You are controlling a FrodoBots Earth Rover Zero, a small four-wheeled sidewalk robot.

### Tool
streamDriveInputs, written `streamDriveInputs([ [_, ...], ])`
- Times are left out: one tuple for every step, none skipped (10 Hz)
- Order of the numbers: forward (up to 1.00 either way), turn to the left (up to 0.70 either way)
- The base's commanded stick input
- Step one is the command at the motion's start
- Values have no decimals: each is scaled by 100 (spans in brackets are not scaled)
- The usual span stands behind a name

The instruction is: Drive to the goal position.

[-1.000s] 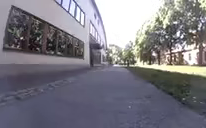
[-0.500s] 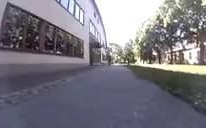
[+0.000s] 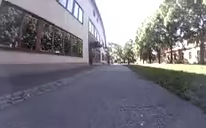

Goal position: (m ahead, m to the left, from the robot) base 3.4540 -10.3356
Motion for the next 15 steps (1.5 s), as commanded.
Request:
streamDriveInputs([
  [45, 0],
  [45, 0],
  [45, 0],
  [45, 0],
  [45, 0],
  [45, 0],
  [45, 0],
  [45, 0],
  [45, 0],
  [45, 0],
  [45, 0],
  [45, 0],
  [45, 0],
  [45, 0],
  [45, 0],
])
